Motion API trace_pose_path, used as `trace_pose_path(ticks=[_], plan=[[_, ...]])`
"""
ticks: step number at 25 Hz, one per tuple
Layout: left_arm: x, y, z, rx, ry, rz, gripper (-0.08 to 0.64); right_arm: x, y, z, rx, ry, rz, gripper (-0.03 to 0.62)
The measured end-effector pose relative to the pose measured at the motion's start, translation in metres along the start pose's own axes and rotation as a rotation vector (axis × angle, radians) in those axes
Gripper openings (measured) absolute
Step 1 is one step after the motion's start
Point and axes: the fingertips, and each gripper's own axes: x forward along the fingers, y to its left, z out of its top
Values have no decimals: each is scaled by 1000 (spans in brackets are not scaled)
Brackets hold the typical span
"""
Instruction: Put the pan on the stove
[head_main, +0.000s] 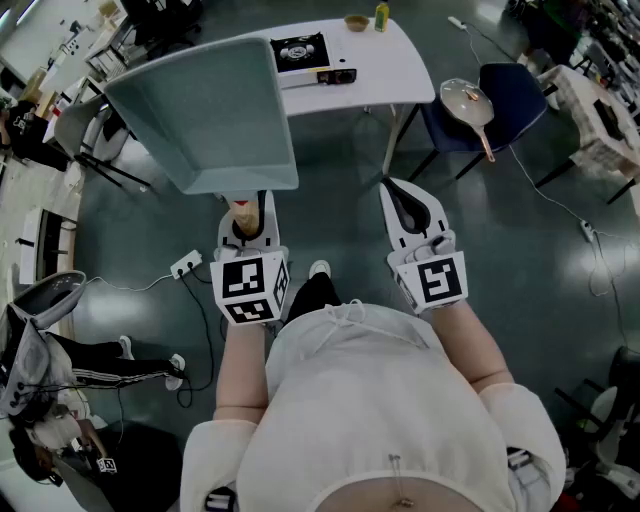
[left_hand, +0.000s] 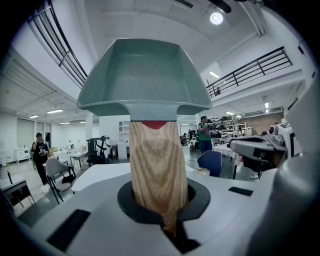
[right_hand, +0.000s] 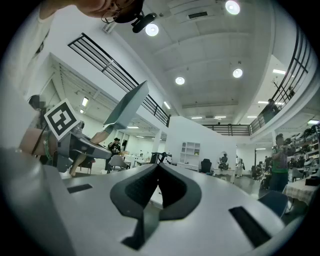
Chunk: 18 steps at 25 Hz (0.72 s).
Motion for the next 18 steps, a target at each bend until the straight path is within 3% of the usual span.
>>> trace_pose_path(ticks=[18], plan=[[24,3,10,11,23,4,21,15,-29,-8,57,11,-38,3]])
